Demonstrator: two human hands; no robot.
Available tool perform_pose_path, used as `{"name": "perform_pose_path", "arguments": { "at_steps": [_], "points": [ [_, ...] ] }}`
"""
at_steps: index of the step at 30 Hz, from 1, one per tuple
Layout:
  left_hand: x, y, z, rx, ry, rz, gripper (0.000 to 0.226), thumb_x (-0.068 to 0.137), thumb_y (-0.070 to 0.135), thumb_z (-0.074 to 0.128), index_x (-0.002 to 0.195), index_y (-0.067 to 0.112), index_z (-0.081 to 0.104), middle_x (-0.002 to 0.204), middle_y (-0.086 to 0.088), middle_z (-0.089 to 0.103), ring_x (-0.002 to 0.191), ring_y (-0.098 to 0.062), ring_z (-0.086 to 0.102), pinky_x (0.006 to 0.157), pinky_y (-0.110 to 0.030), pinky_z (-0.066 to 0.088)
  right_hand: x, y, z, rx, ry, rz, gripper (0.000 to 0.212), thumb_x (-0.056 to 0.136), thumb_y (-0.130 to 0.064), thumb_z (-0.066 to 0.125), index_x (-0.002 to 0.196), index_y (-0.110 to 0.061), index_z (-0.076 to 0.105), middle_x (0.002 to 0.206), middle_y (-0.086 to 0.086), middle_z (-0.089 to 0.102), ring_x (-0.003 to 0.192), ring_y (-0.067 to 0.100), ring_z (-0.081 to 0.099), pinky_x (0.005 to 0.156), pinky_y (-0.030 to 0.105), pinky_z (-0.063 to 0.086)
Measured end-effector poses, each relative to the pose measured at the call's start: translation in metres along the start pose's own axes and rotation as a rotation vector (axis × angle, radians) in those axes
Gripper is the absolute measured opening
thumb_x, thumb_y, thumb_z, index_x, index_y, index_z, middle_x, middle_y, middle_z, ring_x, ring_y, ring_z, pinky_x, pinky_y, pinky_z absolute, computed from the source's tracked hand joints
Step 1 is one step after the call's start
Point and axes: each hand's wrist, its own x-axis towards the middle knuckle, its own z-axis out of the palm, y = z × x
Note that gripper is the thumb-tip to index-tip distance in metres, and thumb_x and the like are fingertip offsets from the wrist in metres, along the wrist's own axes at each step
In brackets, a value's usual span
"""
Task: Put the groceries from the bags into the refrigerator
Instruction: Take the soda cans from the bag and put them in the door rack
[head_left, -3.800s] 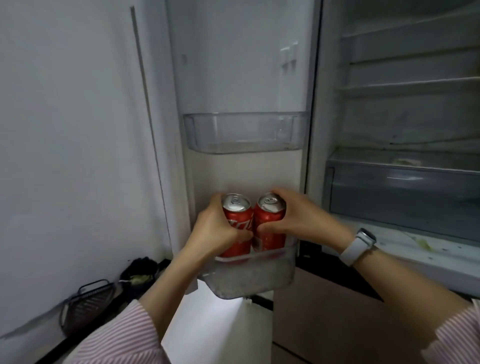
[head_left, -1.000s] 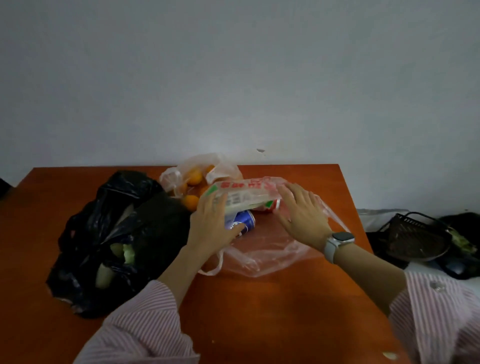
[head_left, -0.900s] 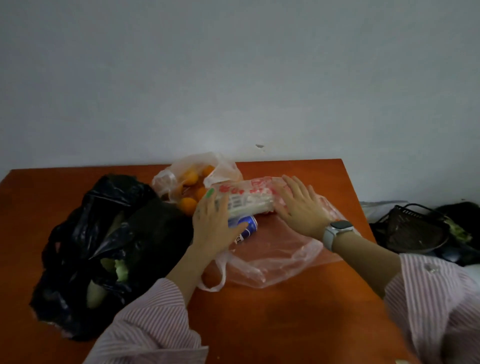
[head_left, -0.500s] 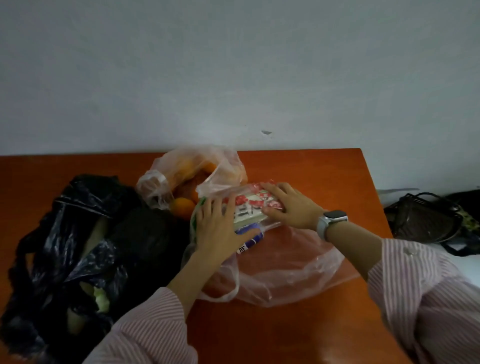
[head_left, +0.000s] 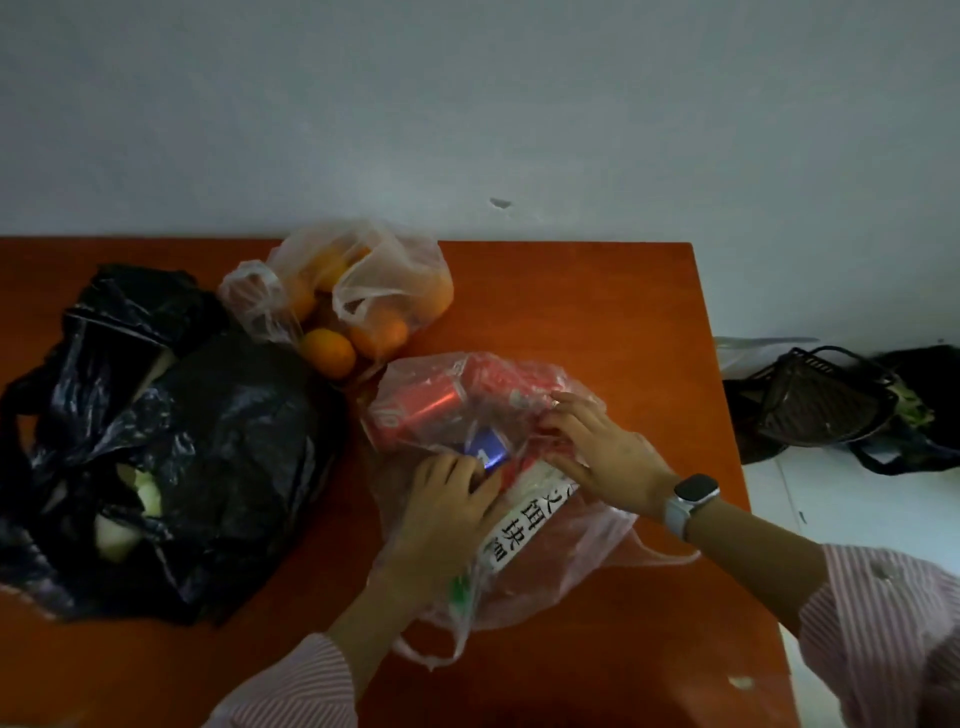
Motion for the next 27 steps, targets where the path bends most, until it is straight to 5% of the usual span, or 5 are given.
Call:
{"name": "perform_pose_path", "arguments": {
  "at_steps": [8,13,16,21,27],
  "points": [
    [0.019,-0.011,-0.028,-0.229,0.121,-0.361,0.021,0.082,0.007,0.05,0.092,0.002,0.068,0.094,-0.014,0.064,0.084,-0.025,0.064,0.078,-0.025,0.051,-0.014,0.002,0.017,0.025,0.009,-0.028,0.051,0.091,-0.042,0.03,0.13,-0.013,0.044,0.131,0.01,0.047,0.118,0.023,0.045,0.094,0.037,0.046],
    [0.048,-0.028,-0.048,-0.565,0.183,-0.686,0.019,0.094,0.004,0.045,0.105,0.001,0.06,0.093,-0.007,0.062,0.074,-0.009,0.054,0.064,-0.003,0.041,0.023,-0.007,-0.012,0.177,0.225,0.013,0.029,0.095,-0.021,0.037,0.1,-0.003,0.059,0.082,-0.003,0.05,0.07,0.012,0.048,0.068,0.023,0.047],
    [0.053,-0.043,-0.048,-0.543,0.158,-0.574,0.026,0.097,0.019,0.04,0.12,0.015,0.051,0.116,0.0,0.058,0.099,-0.014,0.059,0.082,-0.018,0.047,0.044,-0.008,-0.026,0.295,0.269,0.085,0.024,0.097,-0.014,0.038,0.102,0.0,0.056,0.066,-0.009,0.047,0.05,0.005,0.045,0.047,0.015,0.043],
    [0.038,-0.071,-0.041,0.057,-0.137,-0.215,0.065,0.079,0.069,0.032,0.134,0.035,0.033,0.105,-0.008,0.05,0.074,-0.018,0.057,0.045,-0.022,0.043,0.045,0.003,-0.02,0.186,0.155,-0.001,0.044,0.097,-0.037,0.025,0.13,-0.013,0.044,0.065,-0.001,0.056,0.039,0.002,0.039,0.038,0.014,0.032],
    [0.041,-0.093,-0.028,0.087,-0.119,-0.249,0.045,0.074,0.018,0.072,0.117,0.02,0.061,0.117,-0.018,0.054,0.094,-0.037,0.054,0.062,-0.04,0.051,0.05,0.022,-0.011,-0.297,0.059,-0.198,0.057,0.088,-0.057,0.022,0.141,-0.036,0.025,0.104,0.011,0.055,0.048,0.0,0.031,0.036,0.012,0.03]
  ]
}}
